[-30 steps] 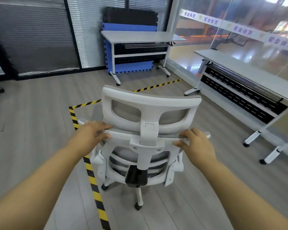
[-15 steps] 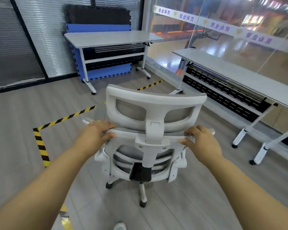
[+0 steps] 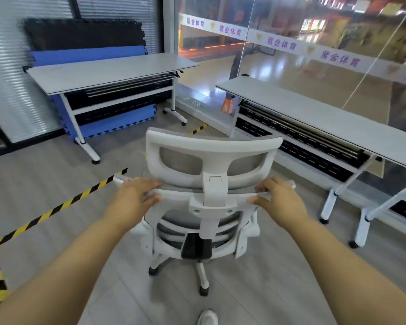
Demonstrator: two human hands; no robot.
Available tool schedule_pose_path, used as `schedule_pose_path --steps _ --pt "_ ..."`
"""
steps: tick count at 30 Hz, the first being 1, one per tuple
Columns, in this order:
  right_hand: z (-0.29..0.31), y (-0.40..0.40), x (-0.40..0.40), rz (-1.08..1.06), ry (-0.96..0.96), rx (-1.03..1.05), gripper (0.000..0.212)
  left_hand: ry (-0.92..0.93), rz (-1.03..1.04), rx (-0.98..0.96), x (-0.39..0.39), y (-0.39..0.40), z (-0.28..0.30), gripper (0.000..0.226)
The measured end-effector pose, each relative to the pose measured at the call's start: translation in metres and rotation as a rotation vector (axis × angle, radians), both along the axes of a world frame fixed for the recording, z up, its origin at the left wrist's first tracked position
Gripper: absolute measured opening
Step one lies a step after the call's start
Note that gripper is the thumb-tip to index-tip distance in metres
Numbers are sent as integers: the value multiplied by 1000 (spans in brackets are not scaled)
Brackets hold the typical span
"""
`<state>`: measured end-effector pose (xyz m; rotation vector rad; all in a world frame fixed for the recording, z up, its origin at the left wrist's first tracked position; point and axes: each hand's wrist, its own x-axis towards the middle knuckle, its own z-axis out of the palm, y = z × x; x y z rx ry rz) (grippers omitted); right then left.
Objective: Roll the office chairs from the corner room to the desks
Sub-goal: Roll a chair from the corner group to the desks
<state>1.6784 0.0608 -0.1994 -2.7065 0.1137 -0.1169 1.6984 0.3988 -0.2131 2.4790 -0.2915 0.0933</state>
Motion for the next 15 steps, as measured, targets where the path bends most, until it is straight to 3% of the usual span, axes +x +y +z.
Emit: schedule_pose_path --steps 15 --pt "-1 -84 266 62 39 -7 37 68 23 -10 268 -81 5 32"
